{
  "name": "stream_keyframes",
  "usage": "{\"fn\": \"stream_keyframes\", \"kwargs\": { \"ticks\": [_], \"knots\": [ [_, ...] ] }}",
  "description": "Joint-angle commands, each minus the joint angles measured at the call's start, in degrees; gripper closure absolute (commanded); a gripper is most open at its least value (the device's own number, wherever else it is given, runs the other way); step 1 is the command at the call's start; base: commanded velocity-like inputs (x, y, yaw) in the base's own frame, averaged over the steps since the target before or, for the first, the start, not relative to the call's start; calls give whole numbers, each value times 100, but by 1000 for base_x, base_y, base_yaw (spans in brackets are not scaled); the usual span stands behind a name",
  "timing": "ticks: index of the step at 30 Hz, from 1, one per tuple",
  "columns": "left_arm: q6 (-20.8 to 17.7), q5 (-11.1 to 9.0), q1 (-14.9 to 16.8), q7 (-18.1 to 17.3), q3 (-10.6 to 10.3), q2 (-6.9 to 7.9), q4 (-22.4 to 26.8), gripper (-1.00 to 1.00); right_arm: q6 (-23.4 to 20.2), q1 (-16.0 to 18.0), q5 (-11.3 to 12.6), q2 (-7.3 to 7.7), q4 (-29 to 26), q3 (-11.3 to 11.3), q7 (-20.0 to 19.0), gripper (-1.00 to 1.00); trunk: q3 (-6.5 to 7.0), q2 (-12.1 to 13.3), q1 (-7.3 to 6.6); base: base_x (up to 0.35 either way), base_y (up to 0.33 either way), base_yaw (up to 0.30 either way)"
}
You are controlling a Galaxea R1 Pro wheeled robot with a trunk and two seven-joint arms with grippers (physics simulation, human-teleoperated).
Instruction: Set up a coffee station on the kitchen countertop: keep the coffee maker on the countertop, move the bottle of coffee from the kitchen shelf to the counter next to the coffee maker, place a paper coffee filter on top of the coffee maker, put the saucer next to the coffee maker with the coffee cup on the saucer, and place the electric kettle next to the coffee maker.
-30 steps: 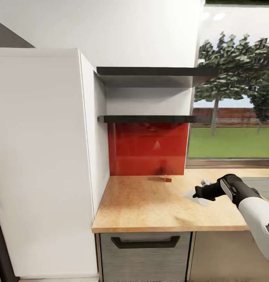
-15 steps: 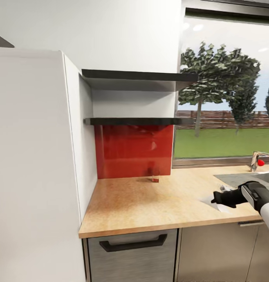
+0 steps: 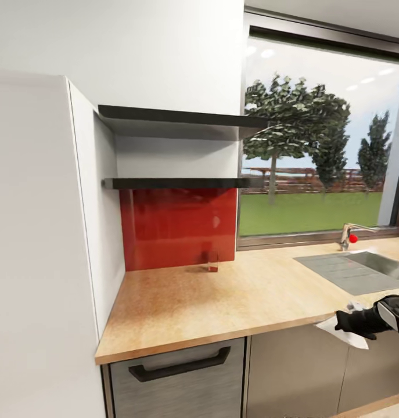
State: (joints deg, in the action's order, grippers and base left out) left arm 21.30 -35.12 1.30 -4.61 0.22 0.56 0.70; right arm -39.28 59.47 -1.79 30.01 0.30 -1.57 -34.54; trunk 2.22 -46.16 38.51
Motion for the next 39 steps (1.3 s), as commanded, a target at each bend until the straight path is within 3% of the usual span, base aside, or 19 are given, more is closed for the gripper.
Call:
{"fn": "stream_keyframes", "kwargs": {
  "ticks": [1, 4, 9, 11, 14, 20, 24, 29, 30, 32, 33, 39],
  "knots": [
    [20, -56, 2, -48, -5, 6, -9, -100, 40, -8, -3, 20, 62, -17, 136, 100, 7, -2, 1, 0, 0, -220],
    [28, -86, 2, -48, -10, 46, -12, -100, 237, -111, -3, 84, 139, -13, 522, 100, 25, -2, 1, 0, 0, -190],
    [32, -126, 2, -48, -8, 157, -23, -100, 809, -451, 7, 388, 174, -11, 880, 100, 34, -2, 1, 0, 0, -50],
    [32, -128, 2, -48, -6, 179, -23, -100, 1346, -873, 9, 604, 179, -11, 968, 100, 34, -2, 1, 0, 0, -12],
    [32, -130, 2, -48, -5, 186, -25, -100, 1864, -1426, 10, 748, 180, -10, 1068, 100, 35, -2, 1, 0, 0, -4],
    [32, -136, 2, -48, 2, 191, -26, -100, 2515, -2316, 5, 736, 184, -10, 1172, 100, 35, -2, 1, 0, 0, -1],
    [32, -140, 2, -48, 14, 192, -23, -100, 2825, -2803, 4, 462, 183, -10, 1257, 100, 35, -2, 1, 0, 0, 0],
    [32, -109, 2, -42, 25, 163, -18, -100, 2944, -3226, 2, -244, 181, -10, 1501, 100, 10, -2, 1, 0, 0, -63],
    [32, -107, 2, -31, 26, 162, -16, -100, 2956, -3239, 3, -315, 181, -10, 1545, 100, 3, -2, 1, 0, 0, -106],
    [27, -107, 2, 28, 42, 161, -10, -100, 3125, -3280, 3, -751, 181, -10, 2056, 100, -14, -2, 1, 0, 0, -105],
    [25, -96, 2, 32, 40, 159, -9, -100, 3174, -3288, 0, -866, 181, -10, 2214, 100, -23, -2, 1, 0, 0, -98],
    [32, -45, 2, 32, 3, 148, -8, -100, 3886, -3685, -66, -1291, 181, -10, 2726, 100, -77, -2, 1, 0, 0, -78]
  ]
}}
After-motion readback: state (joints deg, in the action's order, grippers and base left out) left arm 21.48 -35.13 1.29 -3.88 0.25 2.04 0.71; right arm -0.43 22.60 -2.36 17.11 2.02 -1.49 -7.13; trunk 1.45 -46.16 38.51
